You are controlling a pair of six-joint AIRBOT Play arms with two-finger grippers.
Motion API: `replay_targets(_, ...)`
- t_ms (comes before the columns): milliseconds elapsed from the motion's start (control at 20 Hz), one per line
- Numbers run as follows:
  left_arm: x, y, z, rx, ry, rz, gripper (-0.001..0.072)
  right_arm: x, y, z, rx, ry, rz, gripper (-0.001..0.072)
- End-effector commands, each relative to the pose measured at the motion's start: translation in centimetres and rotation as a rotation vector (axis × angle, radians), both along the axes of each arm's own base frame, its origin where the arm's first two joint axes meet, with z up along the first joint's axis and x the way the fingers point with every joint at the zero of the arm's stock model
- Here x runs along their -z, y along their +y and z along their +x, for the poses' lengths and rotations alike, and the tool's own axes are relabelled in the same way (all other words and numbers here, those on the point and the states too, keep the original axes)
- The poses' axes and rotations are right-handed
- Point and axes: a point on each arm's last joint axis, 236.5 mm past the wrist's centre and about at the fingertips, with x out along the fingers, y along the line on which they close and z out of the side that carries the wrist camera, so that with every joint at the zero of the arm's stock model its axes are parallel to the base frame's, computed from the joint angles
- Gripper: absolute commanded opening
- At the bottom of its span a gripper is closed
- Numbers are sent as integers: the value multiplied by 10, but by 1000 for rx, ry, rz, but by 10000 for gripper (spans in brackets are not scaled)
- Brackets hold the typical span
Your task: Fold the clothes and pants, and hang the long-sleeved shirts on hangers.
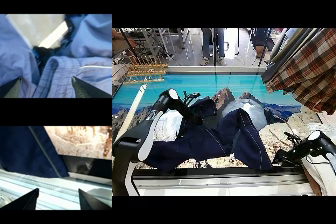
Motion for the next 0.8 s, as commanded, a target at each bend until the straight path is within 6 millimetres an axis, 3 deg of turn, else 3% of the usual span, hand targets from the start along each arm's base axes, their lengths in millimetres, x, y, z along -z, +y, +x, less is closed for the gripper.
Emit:
replay_targets(0, 5, -15, -12, 74, 33, -62, 679, 12, -3, -3, -15, 32, 4, 564)
replay_targets(100, 11, -16, -23, 96, 80, -58, 676, 16, 0, -4, -27, 39, 23, 564)
replay_targets(150, 13, -16, -27, 107, 99, -56, 622, 17, 3, -4, -41, 39, 37, 563)
replay_targets(250, 13, -20, -32, 120, 118, -78, 599, 20, 15, -2, -67, 41, 81, 560)
replay_targets(400, 10, -30, -35, 138, 120, -115, 580, 34, 35, -3, -115, 80, 128, 449)
replay_targets(500, 11, -34, -39, 151, 130, -115, 238, 45, 40, 2, -108, 78, 125, 203)
replay_targets(550, 10, -34, -42, 159, 138, -116, 49, 45, 42, 7, -91, 59, 128, 37)
replay_targets(650, 5, -34, -47, 186, 148, -127, 9, 39, 38, 13, -97, 43, 123, 12)
replay_targets(750, -19, -33, -41, 175, 111, -179, 7, 23, 29, 23, -129, -2, 95, 10)
